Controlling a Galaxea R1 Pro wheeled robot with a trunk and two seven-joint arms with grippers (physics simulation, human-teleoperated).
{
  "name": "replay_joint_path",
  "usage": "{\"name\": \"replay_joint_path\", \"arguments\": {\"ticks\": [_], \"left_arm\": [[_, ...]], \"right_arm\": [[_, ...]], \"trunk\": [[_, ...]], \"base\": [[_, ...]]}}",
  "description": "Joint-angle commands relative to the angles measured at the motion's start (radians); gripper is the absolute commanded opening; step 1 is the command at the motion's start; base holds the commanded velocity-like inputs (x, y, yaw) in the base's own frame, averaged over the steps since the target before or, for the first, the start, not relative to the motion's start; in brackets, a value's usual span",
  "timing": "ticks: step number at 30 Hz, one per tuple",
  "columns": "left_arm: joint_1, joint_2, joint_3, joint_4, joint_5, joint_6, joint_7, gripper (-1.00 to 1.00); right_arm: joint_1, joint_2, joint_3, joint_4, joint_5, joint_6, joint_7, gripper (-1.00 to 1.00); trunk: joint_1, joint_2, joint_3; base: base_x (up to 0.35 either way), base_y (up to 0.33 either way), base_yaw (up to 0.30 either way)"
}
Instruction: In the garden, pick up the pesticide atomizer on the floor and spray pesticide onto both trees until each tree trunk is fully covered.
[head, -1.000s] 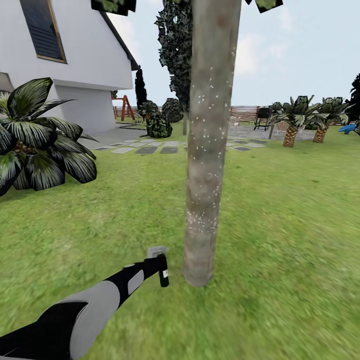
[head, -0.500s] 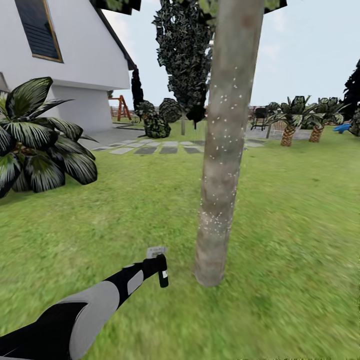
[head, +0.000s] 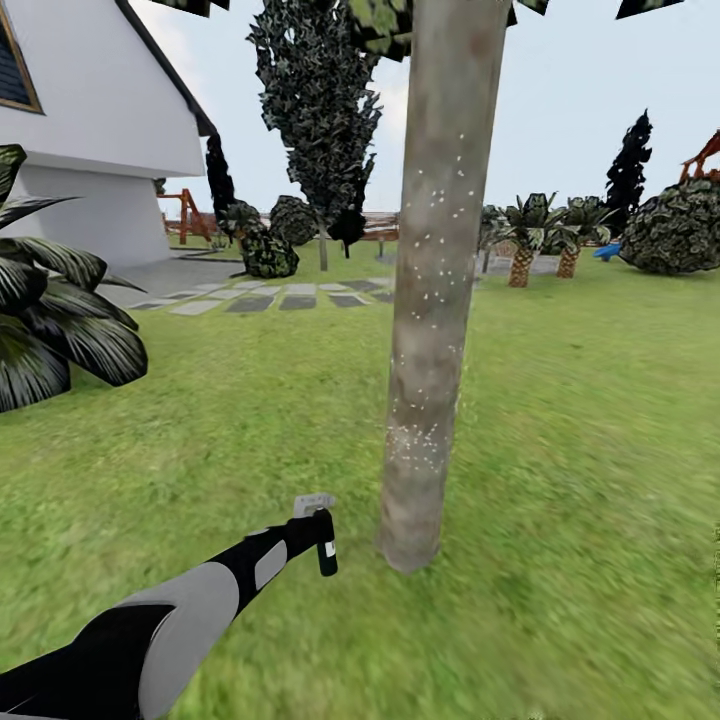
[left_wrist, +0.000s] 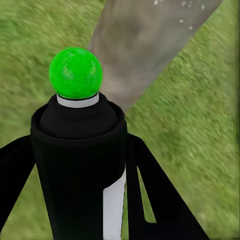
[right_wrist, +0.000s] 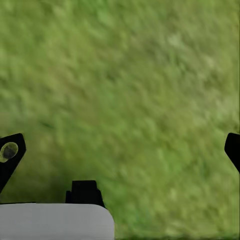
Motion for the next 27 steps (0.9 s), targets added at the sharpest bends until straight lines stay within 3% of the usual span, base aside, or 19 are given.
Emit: {"name": "replay_joint_path", "arguments": {"ticks": [1,27], "left_arm": [[-0.001,0.0,0.007,0.001,0.006,0.0,-0.005,-1.0],[-0.001,-0.001,0.007,0.001,0.006,0.002,-0.005,-1.0]], "right_arm": [[-0.002,0.001,0.007,0.004,0.006,-0.003,-0.008,1.0],[-0.002,0.001,0.007,0.006,0.006,-0.003,-0.008,1.0]], "trunk": [[0.0,-0.001,-0.001],[0.0,-0.001,-0.001]], "base": [[0.026,0.348,-0.297],[0.002,0.35,-0.297]]}}
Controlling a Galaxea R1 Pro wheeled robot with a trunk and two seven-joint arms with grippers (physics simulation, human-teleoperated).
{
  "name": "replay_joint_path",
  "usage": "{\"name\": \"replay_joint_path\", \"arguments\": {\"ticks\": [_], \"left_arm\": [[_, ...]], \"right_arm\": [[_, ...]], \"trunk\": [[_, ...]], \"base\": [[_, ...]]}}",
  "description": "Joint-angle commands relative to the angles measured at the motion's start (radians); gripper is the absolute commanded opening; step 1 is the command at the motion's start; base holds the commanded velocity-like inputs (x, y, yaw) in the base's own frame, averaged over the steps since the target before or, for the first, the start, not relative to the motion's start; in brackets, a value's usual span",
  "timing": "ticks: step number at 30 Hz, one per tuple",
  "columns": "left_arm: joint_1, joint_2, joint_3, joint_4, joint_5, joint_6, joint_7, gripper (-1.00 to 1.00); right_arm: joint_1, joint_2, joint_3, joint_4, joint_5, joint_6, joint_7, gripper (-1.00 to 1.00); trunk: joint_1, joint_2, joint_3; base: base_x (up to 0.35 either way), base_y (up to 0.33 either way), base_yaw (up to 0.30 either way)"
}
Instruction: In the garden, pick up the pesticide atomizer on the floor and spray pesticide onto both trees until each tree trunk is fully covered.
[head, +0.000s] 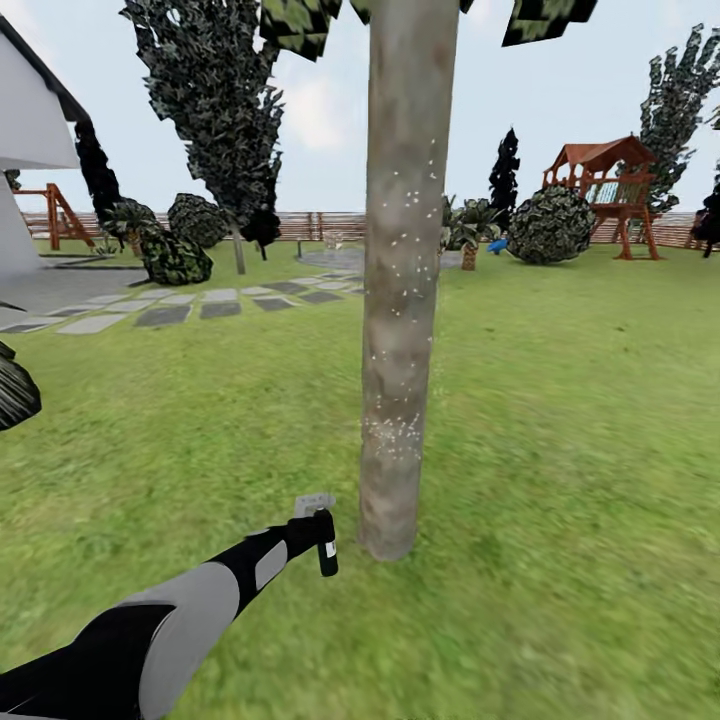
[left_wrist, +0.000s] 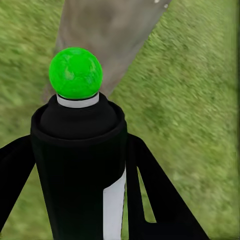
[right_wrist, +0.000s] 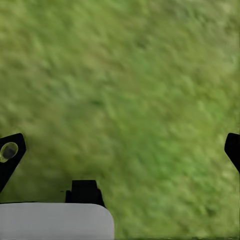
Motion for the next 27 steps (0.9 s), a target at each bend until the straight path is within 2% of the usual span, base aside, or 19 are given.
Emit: {"name": "replay_joint_path", "arguments": {"ticks": [1,14,27], "left_arm": [[-0.001,0.0,0.008,0.001,0.006,0.0,-0.005,-1.0],[-0.001,0.0,0.008,0.001,0.006,0.0,-0.005,-1.0],[-0.001,0.0,0.008,0.001,0.006,0.0,-0.005,-1.0]], "right_arm": [[-0.002,0.001,0.007,0.005,0.006,-0.003,-0.008,1.0],[-0.002,0.001,0.007,0.005,0.006,-0.002,-0.008,1.0],[-0.002,0.001,0.007,0.005,0.006,-0.002,-0.008,1.0]], "trunk": [[0.0,-0.001,-0.001],[0.0,-0.001,-0.001],[0.0,-0.001,-0.001]], "base": [[0.0,0.35,-0.178],[0.0,0.35,-0.056],[0.0,0.35,-0.275]]}}
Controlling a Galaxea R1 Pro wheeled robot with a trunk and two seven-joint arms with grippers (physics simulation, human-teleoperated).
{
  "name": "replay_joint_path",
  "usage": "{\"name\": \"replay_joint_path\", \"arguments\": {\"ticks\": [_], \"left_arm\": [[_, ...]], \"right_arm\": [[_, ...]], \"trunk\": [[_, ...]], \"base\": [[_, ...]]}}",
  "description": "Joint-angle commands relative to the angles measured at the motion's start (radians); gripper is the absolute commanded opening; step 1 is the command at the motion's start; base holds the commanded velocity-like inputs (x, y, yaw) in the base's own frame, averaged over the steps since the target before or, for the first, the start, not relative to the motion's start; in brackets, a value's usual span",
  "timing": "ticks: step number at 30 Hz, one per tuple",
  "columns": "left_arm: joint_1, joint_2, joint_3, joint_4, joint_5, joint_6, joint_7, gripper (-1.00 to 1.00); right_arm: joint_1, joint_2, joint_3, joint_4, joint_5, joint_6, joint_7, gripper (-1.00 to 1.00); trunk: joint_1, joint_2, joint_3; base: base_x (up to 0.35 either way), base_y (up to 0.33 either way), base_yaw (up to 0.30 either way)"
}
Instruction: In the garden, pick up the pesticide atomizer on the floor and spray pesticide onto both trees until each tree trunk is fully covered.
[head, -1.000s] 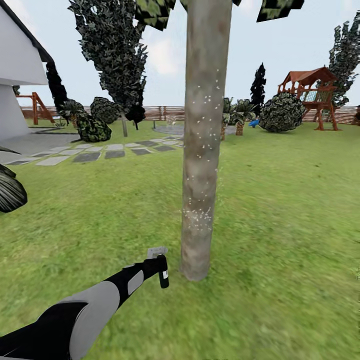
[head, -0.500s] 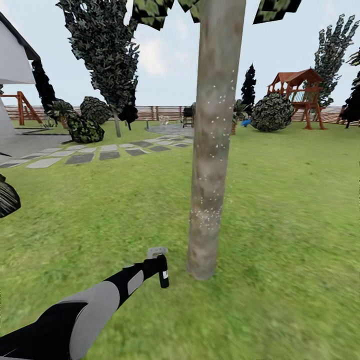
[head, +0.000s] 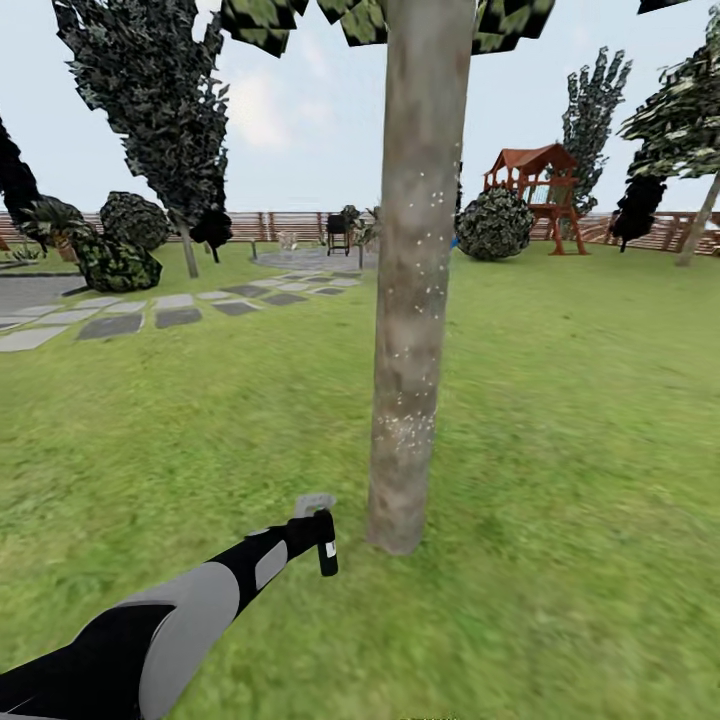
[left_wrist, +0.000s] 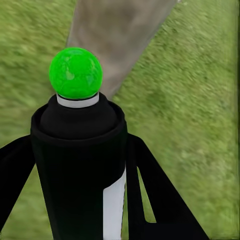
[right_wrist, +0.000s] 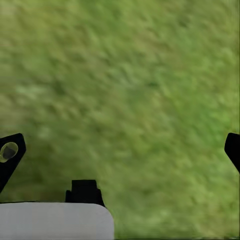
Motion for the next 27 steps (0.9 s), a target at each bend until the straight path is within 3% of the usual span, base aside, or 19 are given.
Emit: {"name": "replay_joint_path", "arguments": {"ticks": [1,15,23,27], "left_arm": [[-0.001,0.0,0.008,0.001,0.006,0.0,-0.005,-1.0],[-0.001,0.0,0.008,0.001,0.006,0.0,-0.005,-1.0],[-0.001,0.0,0.008,0.001,0.006,0.0,-0.005,-1.0],[-0.001,0.0,0.009,0.001,0.006,0.0,-0.005,-1.0]], "right_arm": [[-0.002,0.001,0.007,0.005,0.006,-0.003,-0.008,1.0],[-0.002,0.001,0.007,0.005,0.006,-0.003,-0.007,1.0],[-0.002,0.001,0.007,0.005,0.006,-0.003,-0.008,1.0],[-0.002,0.001,0.007,0.005,0.006,-0.003,-0.008,1.0]], "trunk": [[0.0,-0.001,-0.001],[0.0,-0.001,-0.001],[0.0,-0.001,-0.001],[0.0,-0.001,-0.001]], "base": [[0.0,0.35,-0.295],[0.031,0.35,-0.295],[0.136,0.35,-0.282],[0.182,0.35,-0.099]]}}
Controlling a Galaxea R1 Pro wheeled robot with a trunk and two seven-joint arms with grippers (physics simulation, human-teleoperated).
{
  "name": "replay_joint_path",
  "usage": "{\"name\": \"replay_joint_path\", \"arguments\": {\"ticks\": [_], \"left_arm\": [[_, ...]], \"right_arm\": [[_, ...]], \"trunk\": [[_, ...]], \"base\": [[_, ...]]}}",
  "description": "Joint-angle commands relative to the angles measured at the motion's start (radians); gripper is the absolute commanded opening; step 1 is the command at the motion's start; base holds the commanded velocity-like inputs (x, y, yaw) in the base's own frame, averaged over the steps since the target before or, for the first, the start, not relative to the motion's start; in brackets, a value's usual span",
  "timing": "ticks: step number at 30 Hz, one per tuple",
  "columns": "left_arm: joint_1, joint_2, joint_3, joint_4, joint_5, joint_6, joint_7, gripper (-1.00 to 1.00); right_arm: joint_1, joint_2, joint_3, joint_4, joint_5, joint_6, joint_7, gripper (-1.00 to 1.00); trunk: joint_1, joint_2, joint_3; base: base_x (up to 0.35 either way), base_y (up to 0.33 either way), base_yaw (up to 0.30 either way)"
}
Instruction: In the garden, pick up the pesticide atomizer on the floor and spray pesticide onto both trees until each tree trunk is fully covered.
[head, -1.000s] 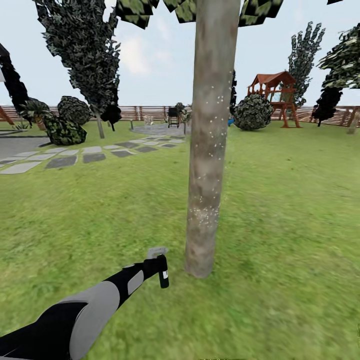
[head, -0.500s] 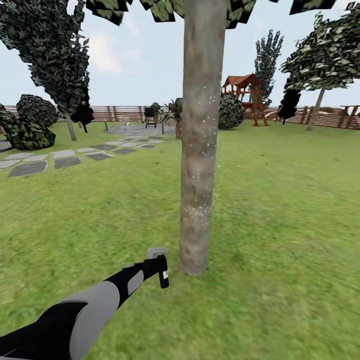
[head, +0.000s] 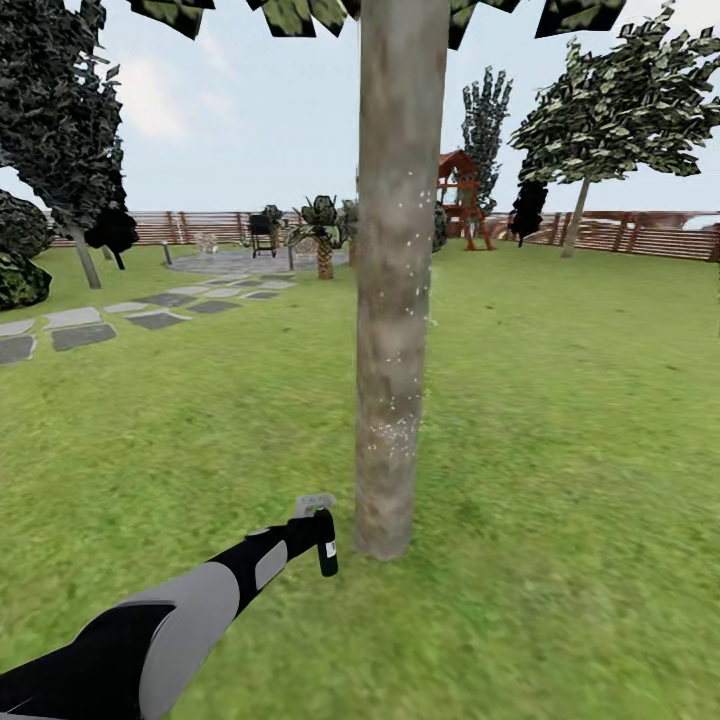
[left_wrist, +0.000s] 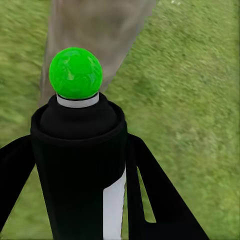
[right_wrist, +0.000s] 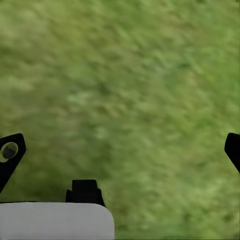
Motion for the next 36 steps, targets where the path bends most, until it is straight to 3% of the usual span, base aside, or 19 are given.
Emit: {"name": "replay_joint_path", "arguments": {"ticks": [1,8,17,36], "left_arm": [[-0.001,0.0,0.008,0.001,0.006,0.0,-0.005,-1.0],[-0.001,0.0,0.007,0.001,0.006,0.0,-0.005,-1.0],[-0.001,0.0,0.007,0.001,0.006,0.0,-0.005,-1.0],[-0.001,-0.002,0.007,0.002,0.006,0.001,-0.005,-1.0]], "right_arm": [[-0.002,0.0,0.007,0.005,0.006,-0.004,-0.009,1.0],[-0.002,0.0,0.007,0.005,0.006,-0.004,-0.008,1.0],[-0.002,0.0,0.007,0.005,0.006,-0.004,-0.007,1.0],[-0.002,0.0,0.007,0.005,0.006,-0.004,-0.007,1.0]], "trunk": [[0.0,-0.001,-0.001],[0.0,-0.001,-0.001],[0.0,-0.001,0.004],[0.0,-0.001,0.013]], "base": [[0.186,0.35,-0.029],[0.187,0.35,-0.035],[0.158,0.35,-0.25],[-0.025,0.35,-0.241]]}}
